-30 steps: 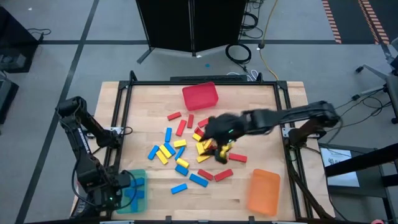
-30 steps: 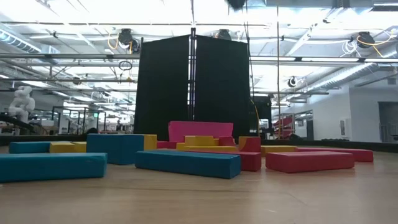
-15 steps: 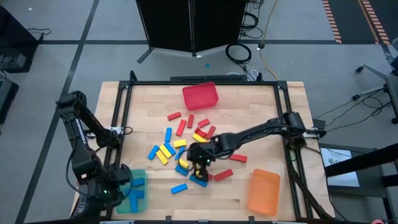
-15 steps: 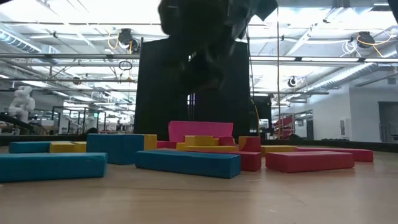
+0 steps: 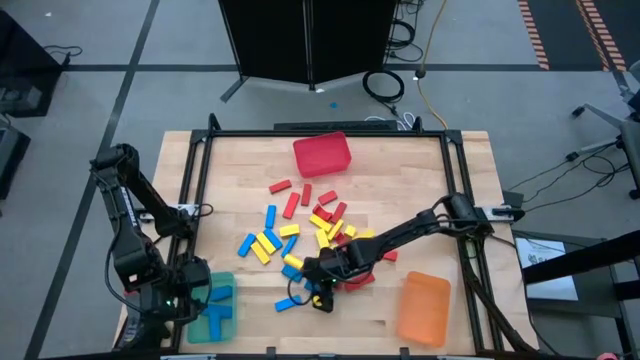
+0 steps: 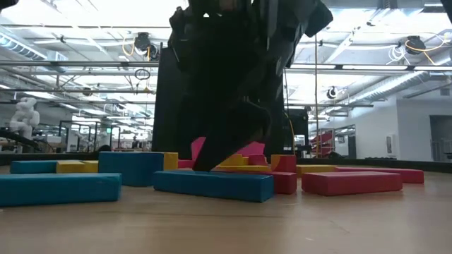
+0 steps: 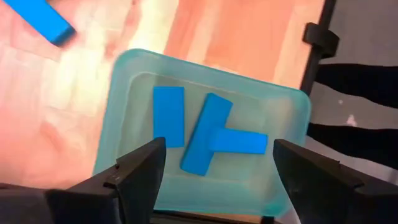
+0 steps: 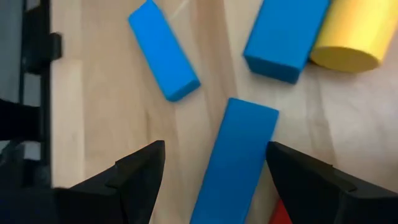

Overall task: Sort blocks
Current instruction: Put the blue block into the green bin

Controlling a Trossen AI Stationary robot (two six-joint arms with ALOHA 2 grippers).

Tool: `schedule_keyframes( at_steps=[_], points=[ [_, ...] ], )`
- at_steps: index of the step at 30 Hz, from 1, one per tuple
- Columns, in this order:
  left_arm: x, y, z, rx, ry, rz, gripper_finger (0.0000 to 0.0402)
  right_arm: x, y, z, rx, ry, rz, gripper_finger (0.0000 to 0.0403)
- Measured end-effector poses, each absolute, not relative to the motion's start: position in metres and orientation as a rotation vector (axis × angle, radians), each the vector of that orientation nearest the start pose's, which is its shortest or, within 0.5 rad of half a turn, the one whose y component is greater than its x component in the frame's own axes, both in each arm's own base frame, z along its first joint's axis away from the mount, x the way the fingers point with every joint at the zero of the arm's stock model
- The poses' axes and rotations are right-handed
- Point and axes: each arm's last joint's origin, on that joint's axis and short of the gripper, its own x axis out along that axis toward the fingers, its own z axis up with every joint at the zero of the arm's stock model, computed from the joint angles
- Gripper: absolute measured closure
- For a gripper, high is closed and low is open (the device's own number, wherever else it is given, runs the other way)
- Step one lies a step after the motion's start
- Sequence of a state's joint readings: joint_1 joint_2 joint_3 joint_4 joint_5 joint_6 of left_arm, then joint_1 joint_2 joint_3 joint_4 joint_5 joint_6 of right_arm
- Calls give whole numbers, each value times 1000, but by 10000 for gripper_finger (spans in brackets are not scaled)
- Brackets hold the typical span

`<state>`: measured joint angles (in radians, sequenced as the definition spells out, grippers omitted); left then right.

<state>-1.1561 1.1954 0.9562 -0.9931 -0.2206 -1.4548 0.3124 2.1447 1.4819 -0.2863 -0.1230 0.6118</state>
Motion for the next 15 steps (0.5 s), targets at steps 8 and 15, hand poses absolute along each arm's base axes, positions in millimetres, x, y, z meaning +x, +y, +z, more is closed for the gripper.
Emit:
schedule_keyframes(
  at_steps=[8,15],
  points=[
    [90,-187,259,-449,1225,50,100,429,144,124,458,1052,4,124],
    [89,-185,258,-433,1224,65,100,423,143,117,382,1115,-16,136]
  ],
)
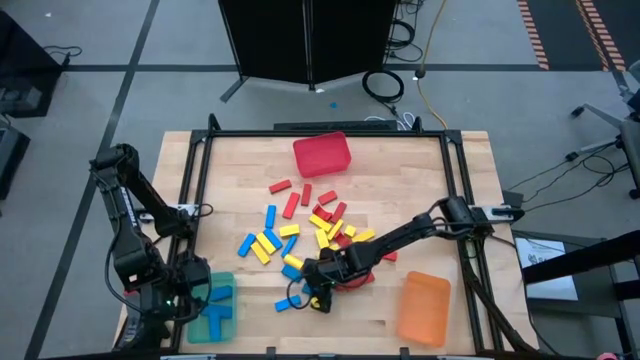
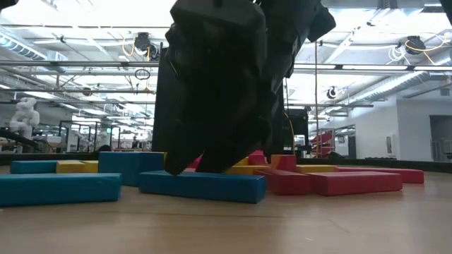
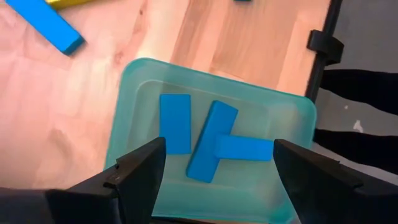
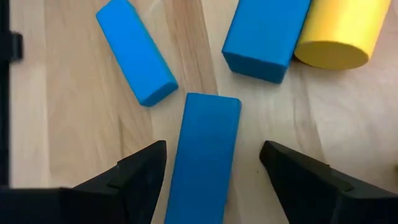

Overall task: Sort blocks
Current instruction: Put the blue block into the green bin

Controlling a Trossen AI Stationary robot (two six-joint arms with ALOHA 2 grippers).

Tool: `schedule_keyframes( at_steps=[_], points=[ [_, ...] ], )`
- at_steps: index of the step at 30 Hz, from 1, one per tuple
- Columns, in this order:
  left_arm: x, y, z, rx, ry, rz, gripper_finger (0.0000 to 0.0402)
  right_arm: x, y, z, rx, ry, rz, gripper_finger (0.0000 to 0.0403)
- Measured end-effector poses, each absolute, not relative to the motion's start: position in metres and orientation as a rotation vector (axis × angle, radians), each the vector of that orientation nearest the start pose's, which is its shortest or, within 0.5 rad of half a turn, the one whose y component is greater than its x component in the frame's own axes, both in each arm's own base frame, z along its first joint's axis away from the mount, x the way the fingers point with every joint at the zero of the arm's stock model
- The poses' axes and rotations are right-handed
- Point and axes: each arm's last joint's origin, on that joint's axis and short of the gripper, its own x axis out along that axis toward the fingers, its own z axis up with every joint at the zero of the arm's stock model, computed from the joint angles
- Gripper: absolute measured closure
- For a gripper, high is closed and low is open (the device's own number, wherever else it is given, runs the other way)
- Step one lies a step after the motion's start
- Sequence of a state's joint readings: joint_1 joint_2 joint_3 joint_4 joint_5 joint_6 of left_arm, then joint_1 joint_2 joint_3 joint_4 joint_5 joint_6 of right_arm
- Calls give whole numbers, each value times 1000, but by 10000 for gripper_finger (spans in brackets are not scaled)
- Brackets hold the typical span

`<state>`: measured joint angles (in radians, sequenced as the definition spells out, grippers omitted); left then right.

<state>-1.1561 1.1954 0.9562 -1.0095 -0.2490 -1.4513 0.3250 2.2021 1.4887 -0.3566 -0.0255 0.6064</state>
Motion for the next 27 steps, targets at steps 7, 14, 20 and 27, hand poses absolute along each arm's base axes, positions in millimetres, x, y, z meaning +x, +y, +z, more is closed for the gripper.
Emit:
schedule_keyframes(
  at_steps=[7,14,20,27],
  points=[
    [89,-183,258,-411,1215,88,100,417,159,111,244,1095,-25,155],
    [89,-183,258,-415,1211,92,100,415,160,101,250,1130,-77,188],
    [91,-180,258,-389,1131,129,100,413,159,101,240,1144,-106,295],
    [105,-168,259,-359,967,255,100,412,157,115,295,1110,-137,295]
  ],
)
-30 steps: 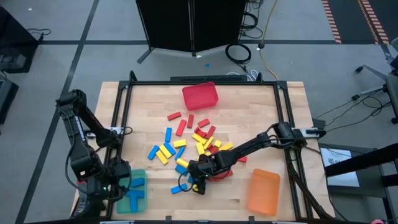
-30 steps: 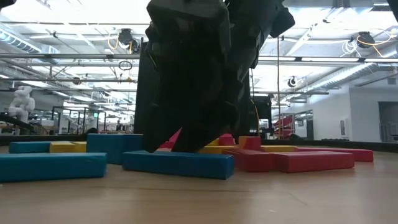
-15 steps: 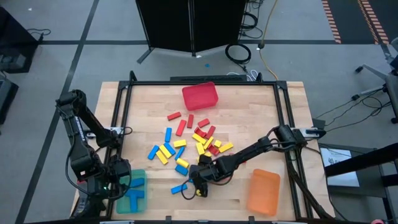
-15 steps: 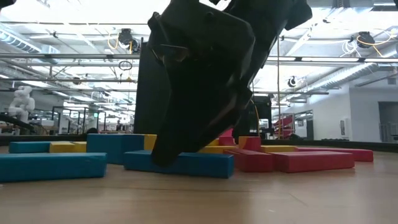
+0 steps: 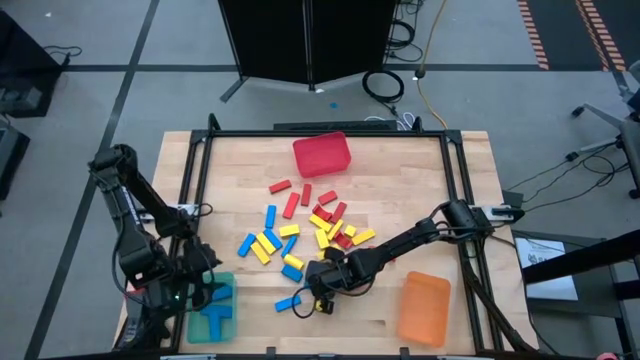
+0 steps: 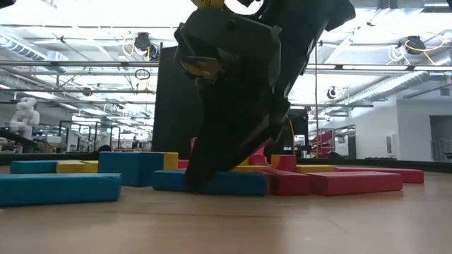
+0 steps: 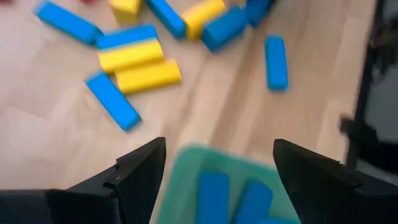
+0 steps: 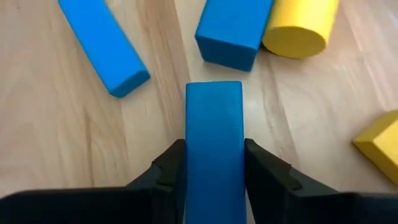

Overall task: Sort blocks
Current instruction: Put the blue block into the green bin

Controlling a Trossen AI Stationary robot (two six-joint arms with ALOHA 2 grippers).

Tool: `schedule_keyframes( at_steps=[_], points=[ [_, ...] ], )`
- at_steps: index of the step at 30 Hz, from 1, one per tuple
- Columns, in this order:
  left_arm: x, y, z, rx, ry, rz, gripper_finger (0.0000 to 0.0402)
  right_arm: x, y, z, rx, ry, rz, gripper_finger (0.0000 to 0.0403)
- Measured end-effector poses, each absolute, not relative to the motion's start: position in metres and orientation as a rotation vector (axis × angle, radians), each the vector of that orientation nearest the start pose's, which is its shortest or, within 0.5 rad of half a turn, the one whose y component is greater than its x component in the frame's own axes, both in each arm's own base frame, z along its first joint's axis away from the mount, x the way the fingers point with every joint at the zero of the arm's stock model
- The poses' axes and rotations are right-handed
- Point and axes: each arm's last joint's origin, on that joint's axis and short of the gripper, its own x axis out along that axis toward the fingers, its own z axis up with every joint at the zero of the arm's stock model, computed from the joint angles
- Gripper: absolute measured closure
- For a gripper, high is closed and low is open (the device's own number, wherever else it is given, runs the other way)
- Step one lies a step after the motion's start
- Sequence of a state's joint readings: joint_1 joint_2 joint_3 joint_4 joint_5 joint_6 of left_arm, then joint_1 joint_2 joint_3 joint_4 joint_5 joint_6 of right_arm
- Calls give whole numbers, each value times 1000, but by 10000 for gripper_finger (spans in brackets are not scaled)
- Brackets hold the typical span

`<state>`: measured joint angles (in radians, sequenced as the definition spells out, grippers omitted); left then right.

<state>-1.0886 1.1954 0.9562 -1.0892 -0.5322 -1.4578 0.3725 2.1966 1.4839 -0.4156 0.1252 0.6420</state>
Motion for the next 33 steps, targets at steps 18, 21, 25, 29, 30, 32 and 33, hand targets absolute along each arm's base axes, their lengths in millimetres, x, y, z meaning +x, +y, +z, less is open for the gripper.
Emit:
schedule_keyframes(
  at_steps=[18,21,25,29,30,32,33],
  points=[
    [154,-140,280,-400,320,550,100,399,98,288,249,465,-333,295],
    [165,-141,295,-378,293,462,100,396,92,312,228,355,-316,295],
    [180,-142,325,-301,251,222,100,392,84,336,208,235,-297,295],
    [190,-133,349,-234,141,78,100,392,82,347,184,165,-292,295],
    [191,-129,353,-227,116,68,100,392,82,348,178,151,-286,295],
    [192,-121,360,-221,72,71,100,393,83,353,167,109,-275,295],
    [193,-118,364,-218,49,76,100,393,85,356,163,85,-269,295]
  ],
)
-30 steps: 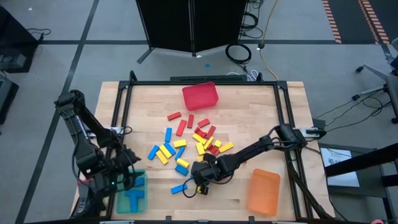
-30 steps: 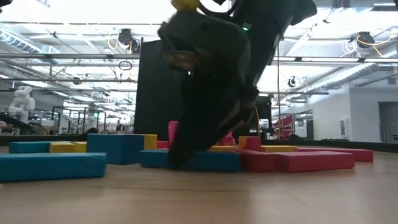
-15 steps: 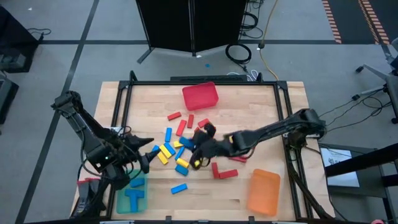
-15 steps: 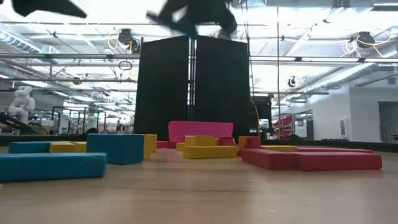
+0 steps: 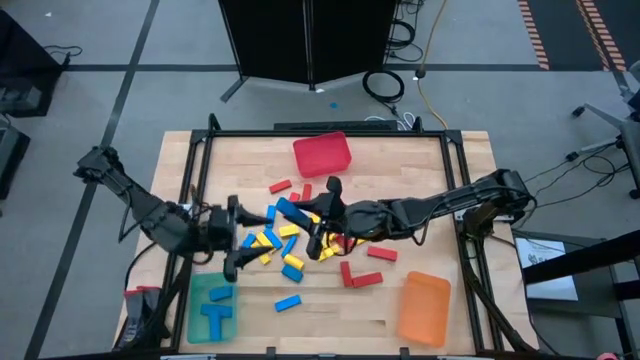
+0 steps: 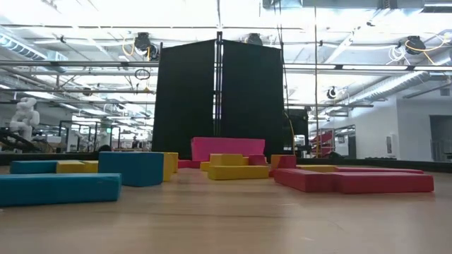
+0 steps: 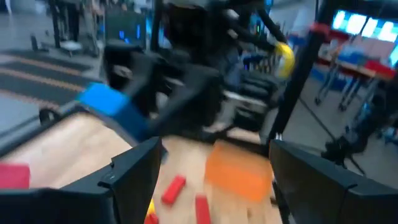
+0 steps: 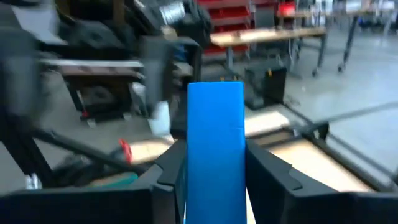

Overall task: Sort blocks
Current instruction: Put the blue block into the green bin

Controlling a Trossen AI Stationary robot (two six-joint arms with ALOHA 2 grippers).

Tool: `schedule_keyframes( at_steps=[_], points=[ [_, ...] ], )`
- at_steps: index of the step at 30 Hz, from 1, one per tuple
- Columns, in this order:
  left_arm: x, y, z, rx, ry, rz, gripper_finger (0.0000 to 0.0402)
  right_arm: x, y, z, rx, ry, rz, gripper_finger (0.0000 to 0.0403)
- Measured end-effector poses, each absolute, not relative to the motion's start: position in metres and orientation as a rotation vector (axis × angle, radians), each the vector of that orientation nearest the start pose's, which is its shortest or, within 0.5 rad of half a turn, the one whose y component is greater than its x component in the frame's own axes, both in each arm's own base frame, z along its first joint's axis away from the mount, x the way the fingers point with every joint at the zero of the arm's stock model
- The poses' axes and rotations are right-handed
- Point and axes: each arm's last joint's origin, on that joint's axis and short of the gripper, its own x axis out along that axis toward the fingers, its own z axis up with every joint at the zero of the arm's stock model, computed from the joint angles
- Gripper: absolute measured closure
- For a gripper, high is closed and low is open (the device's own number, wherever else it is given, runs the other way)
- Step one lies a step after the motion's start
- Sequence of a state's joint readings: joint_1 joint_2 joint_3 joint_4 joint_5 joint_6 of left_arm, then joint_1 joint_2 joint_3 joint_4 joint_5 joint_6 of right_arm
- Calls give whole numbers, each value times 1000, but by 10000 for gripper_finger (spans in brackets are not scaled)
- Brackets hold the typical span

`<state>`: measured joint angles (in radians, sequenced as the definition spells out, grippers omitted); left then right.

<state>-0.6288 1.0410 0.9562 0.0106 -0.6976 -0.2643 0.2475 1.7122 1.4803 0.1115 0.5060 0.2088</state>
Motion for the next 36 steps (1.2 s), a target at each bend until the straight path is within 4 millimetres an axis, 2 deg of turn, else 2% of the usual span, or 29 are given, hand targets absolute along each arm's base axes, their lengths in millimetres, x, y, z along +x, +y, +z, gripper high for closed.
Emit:
schedule_keyframes(
  at_steps=[8,15,18,24,36],
  points=[
    [189,-100,379,-224,-40,82,100,385,96,371,70,-8,-374,295],
    [190,-94,389,-214,-131,27,100,377,105,388,6,-108,-359,295],
    [194,-88,387,-230,-209,-21,100,376,106,394,-16,-162,-317,295],
    [201,-76,376,-240,-246,-36,100,376,107,396,-19,-180,-284,295],
    [206,-65,381,-219,-311,-69,100,378,106,394,16,-176,-209,295]
  ],
)
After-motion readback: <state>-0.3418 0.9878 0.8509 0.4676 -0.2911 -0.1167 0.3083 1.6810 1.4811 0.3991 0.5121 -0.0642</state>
